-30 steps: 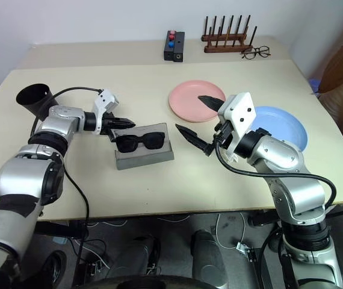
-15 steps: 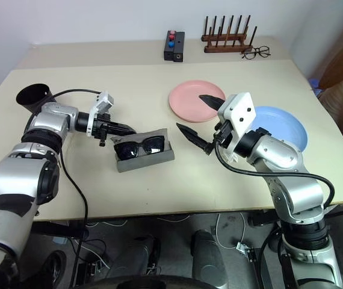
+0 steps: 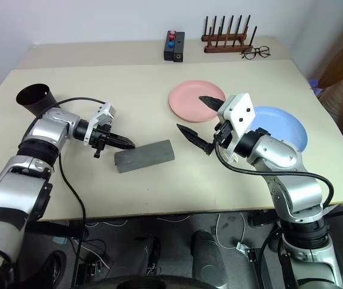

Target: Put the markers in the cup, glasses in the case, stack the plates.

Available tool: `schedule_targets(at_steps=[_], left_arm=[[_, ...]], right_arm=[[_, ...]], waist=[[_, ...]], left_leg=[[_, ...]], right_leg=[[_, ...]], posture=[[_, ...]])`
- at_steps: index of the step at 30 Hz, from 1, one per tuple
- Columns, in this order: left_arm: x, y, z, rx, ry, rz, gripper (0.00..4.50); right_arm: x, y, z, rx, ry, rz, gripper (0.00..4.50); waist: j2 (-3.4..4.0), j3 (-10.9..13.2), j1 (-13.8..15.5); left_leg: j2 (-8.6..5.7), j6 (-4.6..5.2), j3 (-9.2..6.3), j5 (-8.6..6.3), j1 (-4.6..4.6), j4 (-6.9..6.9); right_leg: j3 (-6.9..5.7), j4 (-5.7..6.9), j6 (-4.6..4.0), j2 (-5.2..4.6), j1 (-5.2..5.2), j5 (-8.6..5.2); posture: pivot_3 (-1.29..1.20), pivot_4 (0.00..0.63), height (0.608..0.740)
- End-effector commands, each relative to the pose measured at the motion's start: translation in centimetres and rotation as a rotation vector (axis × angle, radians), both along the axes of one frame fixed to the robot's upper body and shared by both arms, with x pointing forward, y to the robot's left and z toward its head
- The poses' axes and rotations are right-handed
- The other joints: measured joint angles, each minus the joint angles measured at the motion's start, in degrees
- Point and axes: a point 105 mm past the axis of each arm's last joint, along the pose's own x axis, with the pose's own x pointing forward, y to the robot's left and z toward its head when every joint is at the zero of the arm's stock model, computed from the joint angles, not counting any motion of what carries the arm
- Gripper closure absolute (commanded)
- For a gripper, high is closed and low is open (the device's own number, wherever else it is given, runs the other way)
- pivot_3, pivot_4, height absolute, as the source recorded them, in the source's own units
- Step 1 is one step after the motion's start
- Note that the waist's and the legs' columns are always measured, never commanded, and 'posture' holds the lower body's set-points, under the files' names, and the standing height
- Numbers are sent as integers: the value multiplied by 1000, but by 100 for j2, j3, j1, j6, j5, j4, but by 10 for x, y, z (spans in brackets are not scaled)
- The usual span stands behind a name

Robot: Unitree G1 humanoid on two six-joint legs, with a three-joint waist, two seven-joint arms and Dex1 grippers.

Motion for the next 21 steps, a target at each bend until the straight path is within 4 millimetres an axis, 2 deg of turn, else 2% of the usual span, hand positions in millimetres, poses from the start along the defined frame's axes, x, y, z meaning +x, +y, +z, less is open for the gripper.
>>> schedule_targets(at_steps=[1,4,7,10,13,15,18,21], left_arm=[[-5,-6,3,-15,-23,-48,4412],[-9,-6,-6,15,-42,-78,4412],[-6,-7,-4,9,-84,-86,4412],[2,-10,13,-53,-122,-61,4412],[18,-9,48,-210,-204,28,4412],[19,-8,65,-301,-208,33,4412],[23,-5,84,-378,-262,57,3569],[22,1,96,-440,-287,67,2178]], right_arm=[[-5,1,7,-9,-47,18,0],[-4,1,8,-8,-50,15,0],[-2,2,9,-7,-56,15,0],[-1,1,8,-11,-57,15,0],[0,-4,8,-21,-53,3,0],[2,-8,8,-30,-44,-6,0],[4,-17,3,-52,-14,-29,0],[9,-36,-4,-79,37,-95,0]], waist=[[0,0,2],[0,0,1],[0,0,5],[0,0,9],[-4,3,6],[-7,4,1],[-5,3,-6],[-5,3,-5]], left_leg=[[0,0,0,0,0,0],[0,0,0,0,0,0],[-1,0,1,0,0,1],[-1,0,2,0,0,1],[-1,1,1,0,0,2],[-1,1,1,0,-2,4],[-1,2,2,-1,-3,4],[-1,2,2,-1,-3,4]], right_leg=[[0,0,0,0,0,0],[1,-1,0,0,0,0],[0,-1,0,0,0,0],[0,-2,0,0,1,0],[-1,-2,0,1,1,0],[-2,-2,0,1,0,0],[-2,-1,0,1,-1,0],[-2,-1,0,0,-1,0]], posture=[[0,150,740],[0,150,740],[0,150,740],[0,150,740],[0,150,740],[0,150,740],[0,150,740],[0,150,740]])
